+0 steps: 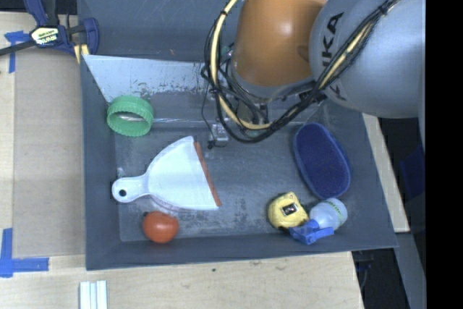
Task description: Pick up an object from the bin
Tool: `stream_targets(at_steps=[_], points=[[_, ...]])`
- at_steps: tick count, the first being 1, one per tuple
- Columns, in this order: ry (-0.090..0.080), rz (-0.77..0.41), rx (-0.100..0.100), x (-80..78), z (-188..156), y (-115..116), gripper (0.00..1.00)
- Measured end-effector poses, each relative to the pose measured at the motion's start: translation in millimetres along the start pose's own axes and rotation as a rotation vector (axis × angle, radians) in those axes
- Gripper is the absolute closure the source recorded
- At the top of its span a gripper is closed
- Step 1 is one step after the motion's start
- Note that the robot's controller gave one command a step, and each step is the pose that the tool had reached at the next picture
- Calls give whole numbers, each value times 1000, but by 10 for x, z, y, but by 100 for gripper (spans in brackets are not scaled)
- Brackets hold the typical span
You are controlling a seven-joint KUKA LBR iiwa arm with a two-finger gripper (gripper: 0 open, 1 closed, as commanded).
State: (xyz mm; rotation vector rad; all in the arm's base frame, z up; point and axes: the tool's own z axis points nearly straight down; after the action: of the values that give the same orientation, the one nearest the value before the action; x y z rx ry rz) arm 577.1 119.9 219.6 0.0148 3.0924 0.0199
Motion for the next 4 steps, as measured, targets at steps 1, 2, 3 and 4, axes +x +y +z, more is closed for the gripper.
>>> stream_targets(at_steps=[1,2,3,4], points=[[5,42,0,-22,903,461,0],[5,26,3,31,1055,-53,0],[-1,51,0,-148,1176,450,0],[0,-145,2,381,1099,-150,0]])
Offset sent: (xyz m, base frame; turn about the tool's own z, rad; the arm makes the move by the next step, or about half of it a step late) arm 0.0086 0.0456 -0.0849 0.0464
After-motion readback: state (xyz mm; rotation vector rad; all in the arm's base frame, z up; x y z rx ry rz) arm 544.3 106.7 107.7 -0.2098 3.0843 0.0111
